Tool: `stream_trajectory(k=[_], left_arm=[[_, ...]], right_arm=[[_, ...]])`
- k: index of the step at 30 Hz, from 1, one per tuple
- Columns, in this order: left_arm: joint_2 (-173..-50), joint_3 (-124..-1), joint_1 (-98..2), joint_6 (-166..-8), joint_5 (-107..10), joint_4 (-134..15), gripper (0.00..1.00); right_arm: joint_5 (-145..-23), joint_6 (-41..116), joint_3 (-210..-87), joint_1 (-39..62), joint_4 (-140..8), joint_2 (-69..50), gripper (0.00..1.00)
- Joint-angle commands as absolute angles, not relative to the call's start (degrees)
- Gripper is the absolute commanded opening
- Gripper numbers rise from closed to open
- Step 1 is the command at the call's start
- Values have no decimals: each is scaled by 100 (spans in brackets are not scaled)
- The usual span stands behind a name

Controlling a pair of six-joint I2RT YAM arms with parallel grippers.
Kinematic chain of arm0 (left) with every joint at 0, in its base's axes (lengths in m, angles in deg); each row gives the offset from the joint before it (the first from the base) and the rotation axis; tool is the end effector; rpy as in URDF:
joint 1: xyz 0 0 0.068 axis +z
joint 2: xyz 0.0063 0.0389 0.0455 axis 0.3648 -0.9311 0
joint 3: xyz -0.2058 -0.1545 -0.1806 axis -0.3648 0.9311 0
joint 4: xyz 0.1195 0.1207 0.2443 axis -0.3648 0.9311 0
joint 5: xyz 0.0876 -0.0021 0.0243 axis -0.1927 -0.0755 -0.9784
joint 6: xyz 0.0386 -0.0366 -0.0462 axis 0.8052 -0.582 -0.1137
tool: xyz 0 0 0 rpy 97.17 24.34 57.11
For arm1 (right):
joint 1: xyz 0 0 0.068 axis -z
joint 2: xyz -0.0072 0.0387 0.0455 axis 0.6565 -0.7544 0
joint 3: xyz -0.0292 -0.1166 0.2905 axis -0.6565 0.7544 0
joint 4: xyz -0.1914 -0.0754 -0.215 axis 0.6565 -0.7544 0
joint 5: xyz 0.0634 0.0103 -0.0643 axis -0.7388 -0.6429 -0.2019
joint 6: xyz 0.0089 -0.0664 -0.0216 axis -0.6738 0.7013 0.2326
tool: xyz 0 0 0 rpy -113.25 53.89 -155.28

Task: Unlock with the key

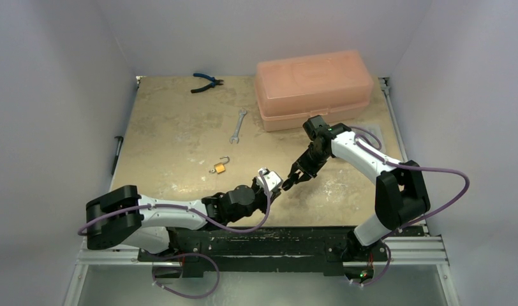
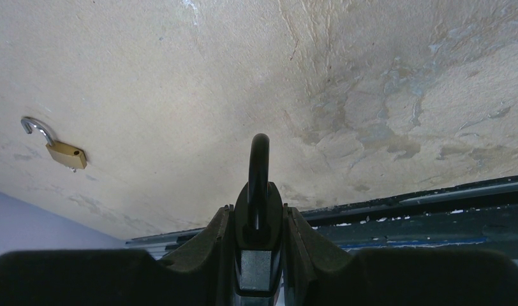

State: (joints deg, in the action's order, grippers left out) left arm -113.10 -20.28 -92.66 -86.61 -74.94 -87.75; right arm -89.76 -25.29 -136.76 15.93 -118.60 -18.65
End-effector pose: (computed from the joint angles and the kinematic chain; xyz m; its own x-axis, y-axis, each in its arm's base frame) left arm 0.1169 -0.2884 0.2076 -0.2468 0.1587 -0.9560 0.7700 0.6311 -0.0941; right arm 0.2891 0.1504 0.2230 -0.7361 0.6608 0.1466 0.6731 0.6917 0.2616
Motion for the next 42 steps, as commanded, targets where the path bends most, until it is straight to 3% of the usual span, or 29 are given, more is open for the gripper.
stream_trajectory(k=[1,42], left_arm=[[-11349,-2252,-9276,-8580,-7572,-9171,0],[-11827,-2557,-9267,-8563,-7847,-9047,0]], right_arm=[[-9269,-2639,-13748,1584,-11821,-1549,0],[-9278,-2637,-13744,1584,-11760,-1593,0]])
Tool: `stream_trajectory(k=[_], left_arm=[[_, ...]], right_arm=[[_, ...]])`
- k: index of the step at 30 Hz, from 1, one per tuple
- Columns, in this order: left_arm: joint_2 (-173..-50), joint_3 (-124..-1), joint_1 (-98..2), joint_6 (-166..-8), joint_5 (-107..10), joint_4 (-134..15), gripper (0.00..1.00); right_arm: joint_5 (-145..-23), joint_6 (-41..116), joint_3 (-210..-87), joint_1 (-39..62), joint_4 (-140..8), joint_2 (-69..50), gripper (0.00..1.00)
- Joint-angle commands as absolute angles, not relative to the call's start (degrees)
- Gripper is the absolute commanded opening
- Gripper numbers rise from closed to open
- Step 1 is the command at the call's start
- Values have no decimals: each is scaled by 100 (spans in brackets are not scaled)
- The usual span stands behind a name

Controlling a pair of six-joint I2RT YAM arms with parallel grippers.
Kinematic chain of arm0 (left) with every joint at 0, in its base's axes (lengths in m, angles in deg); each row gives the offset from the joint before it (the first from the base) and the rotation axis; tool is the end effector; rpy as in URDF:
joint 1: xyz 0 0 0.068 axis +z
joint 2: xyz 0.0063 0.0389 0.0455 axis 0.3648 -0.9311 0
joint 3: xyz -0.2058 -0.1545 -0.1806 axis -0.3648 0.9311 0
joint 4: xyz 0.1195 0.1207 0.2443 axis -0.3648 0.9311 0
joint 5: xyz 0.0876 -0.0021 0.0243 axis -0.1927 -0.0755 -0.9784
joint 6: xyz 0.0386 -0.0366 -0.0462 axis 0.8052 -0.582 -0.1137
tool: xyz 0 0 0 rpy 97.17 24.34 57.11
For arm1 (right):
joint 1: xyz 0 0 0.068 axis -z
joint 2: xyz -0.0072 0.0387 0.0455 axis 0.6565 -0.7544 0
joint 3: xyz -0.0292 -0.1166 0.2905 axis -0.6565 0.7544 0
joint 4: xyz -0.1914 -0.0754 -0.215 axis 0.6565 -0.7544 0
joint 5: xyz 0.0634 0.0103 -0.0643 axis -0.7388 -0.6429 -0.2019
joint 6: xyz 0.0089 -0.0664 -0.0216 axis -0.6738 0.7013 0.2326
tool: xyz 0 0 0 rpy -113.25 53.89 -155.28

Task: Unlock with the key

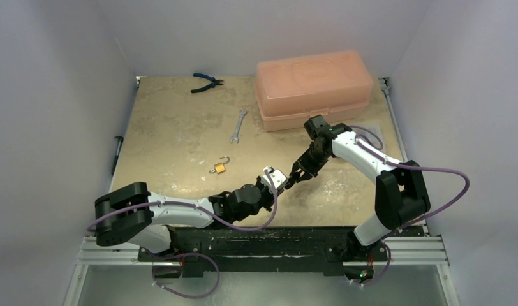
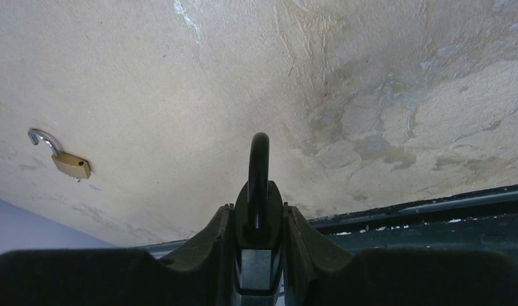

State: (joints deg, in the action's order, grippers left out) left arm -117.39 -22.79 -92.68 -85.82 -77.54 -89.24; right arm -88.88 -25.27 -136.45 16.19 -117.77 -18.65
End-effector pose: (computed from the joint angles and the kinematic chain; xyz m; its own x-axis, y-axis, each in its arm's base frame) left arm 0.1244 -0.3030 0.2043 -0.2327 0.1660 -0.9583 0.7464 0.6622 -0.0666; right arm 0.2909 0.1486 0.2215 -0.7333 0.6675 0.1293 0.6742 0.6895 0.2647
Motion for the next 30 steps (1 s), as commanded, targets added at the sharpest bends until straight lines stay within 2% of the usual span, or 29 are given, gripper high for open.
stream_trajectory(k=[1,30], left_arm=[[-11844,-2572,-9267,-8563,-7848,-9019,0],[-11994,-2636,-9267,-8673,-7786,-9013,0]], right_arm=[[-9278,-2639,-13746,1589,-11755,-1594,0],[-9247,-2683,-13788,1577,-11725,-1654,0]])
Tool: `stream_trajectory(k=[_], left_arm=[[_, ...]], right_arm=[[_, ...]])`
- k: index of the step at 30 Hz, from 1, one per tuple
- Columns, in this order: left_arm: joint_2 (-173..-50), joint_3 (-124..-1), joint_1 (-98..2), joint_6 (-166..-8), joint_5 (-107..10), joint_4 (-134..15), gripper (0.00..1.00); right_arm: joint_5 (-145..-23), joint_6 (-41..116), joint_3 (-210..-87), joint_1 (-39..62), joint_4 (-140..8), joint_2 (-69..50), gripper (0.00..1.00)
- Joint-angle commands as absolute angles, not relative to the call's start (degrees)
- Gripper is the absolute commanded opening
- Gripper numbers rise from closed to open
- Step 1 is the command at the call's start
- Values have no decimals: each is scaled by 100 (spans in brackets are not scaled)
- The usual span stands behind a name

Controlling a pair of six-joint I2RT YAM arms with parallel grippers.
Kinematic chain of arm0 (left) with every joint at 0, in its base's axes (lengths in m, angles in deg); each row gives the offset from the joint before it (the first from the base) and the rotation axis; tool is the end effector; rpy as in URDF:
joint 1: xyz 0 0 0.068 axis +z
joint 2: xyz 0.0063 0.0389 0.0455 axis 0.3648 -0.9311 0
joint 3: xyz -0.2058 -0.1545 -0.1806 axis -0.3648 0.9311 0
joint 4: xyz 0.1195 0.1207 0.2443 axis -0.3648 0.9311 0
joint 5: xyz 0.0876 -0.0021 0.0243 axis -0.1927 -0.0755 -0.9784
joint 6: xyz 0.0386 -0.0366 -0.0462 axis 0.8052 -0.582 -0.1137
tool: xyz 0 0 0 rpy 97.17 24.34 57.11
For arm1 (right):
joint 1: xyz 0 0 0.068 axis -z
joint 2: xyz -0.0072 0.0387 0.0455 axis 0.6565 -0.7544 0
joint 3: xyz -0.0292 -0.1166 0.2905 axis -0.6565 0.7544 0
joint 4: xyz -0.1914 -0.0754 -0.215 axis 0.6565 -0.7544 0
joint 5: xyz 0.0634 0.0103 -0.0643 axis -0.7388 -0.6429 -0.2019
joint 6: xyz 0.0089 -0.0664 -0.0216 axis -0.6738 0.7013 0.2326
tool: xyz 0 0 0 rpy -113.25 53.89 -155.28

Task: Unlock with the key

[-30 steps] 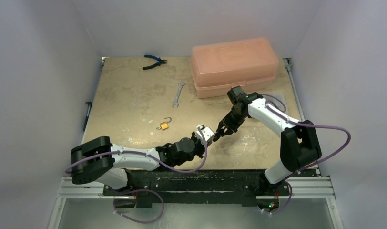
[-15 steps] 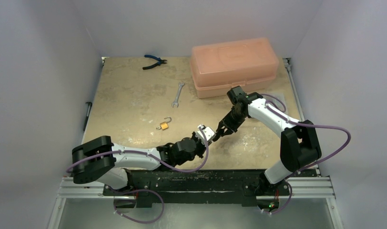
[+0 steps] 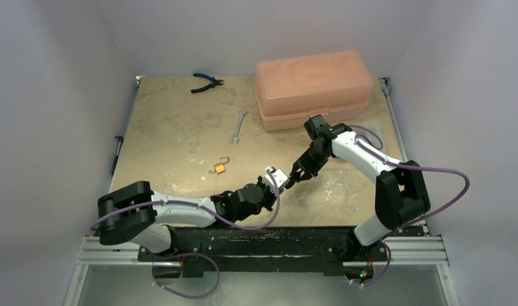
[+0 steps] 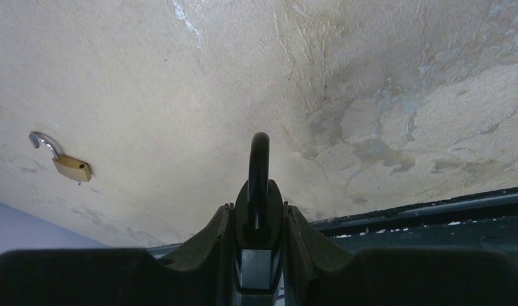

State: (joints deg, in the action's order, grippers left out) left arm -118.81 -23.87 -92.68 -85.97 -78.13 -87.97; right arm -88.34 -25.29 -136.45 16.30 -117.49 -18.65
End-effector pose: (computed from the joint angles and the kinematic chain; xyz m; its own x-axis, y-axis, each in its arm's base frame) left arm 0.1265 -0.3078 0.2007 -0.2421 0.1883 -0.9518 0.7389 0.6716 -0.0551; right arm 0.2920 0.1479 0.2216 -0.7315 0.6713 0.1190 0.6749 0.6883 0.2659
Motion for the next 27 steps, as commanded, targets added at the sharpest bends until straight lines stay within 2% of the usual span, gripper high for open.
stream_trajectory(k=[1,20,27], left_arm=[[-12006,-2656,-9267,-8673,-7786,-9023,0],[-12291,-2901,-9267,-9319,-8085,-9149,0],[-12394,-3074,-9267,-8701,-8341,-8796,0]], right_arm=[[-9250,-2690,-13780,1579,-11725,-1654,0],[-9252,-2744,-13761,1566,-11694,-1620,0],[-9243,-2753,-13778,1557,-11724,-1578,0]])
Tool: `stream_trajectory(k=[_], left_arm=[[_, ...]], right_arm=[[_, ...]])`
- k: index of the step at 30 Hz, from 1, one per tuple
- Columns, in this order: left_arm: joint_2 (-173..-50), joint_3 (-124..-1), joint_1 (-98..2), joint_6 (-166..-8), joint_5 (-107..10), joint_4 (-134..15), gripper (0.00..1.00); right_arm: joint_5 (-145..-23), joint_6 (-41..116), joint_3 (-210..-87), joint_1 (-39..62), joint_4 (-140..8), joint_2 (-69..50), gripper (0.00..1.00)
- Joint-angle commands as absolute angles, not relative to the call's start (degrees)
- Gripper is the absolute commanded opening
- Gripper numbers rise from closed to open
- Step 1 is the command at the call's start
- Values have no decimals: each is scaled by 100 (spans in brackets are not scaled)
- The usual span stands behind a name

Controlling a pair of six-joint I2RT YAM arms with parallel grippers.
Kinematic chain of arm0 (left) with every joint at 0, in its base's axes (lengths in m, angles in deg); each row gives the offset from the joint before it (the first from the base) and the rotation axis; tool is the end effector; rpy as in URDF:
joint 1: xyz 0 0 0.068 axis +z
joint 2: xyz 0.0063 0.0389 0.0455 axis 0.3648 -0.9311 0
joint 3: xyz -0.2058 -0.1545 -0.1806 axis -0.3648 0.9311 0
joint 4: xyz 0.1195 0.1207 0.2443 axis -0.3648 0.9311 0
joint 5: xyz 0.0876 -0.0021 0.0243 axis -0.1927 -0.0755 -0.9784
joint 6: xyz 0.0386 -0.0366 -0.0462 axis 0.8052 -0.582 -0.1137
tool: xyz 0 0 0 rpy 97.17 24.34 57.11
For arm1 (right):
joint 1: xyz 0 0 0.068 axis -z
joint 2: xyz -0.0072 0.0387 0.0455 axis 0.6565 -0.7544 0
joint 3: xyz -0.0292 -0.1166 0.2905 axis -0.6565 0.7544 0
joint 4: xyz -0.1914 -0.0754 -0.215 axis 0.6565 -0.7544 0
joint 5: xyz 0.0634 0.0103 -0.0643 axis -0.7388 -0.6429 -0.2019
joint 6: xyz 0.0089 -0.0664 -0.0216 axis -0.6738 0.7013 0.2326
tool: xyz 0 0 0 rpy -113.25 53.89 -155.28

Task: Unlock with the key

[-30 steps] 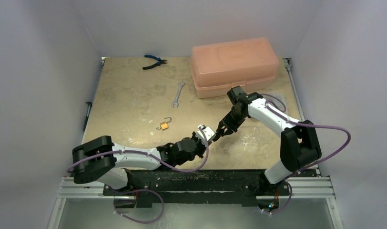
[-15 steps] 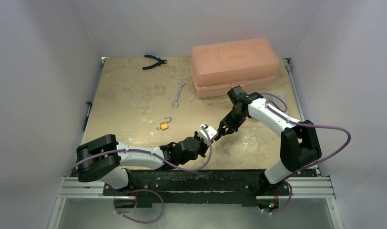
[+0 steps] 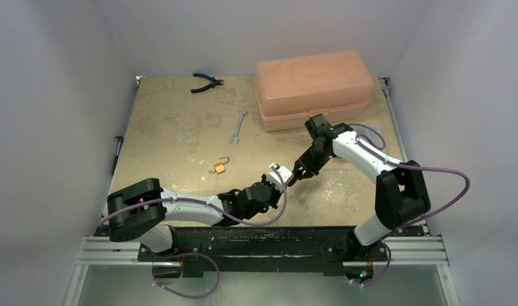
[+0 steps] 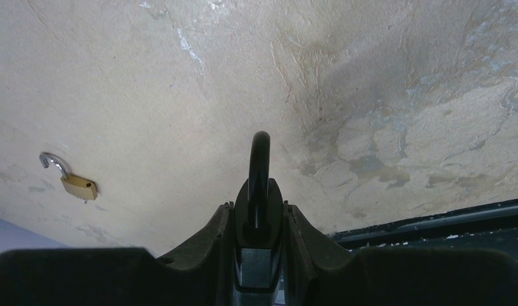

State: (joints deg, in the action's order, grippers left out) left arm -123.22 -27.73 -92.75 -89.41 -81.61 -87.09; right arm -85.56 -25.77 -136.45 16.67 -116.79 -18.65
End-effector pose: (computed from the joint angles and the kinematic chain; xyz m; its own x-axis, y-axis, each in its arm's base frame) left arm 0.1354 -0.3253 0.1980 -0.2839 0.1603 -0.9454 0.6848 0.7240 -0.0829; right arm 0.2956 0.1442 0.2214 -0.7173 0.6929 0.0730 0.6844 0.6812 0.2600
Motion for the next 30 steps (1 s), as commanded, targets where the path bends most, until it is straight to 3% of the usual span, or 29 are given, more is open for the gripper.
stream_trajectory(k=[1,8,18,30], left_arm=[[-12376,-3068,-9267,-8607,-8332,-8799,0],[-12273,-2880,-9298,-7663,-7887,-9127,0],[-12227,-2870,-9285,-9078,-8170,-9217,0],[-12144,-2589,-9285,-8349,-7723,-9781,0]], right_arm=[[-9250,-2754,-13779,1555,-11720,-1577,0],[-9260,-2748,-13785,1556,-11707,-1606,0],[-9251,-2745,-13831,1550,-11742,-1624,0],[-9307,-2727,-13858,1516,-11689,-1602,0]])
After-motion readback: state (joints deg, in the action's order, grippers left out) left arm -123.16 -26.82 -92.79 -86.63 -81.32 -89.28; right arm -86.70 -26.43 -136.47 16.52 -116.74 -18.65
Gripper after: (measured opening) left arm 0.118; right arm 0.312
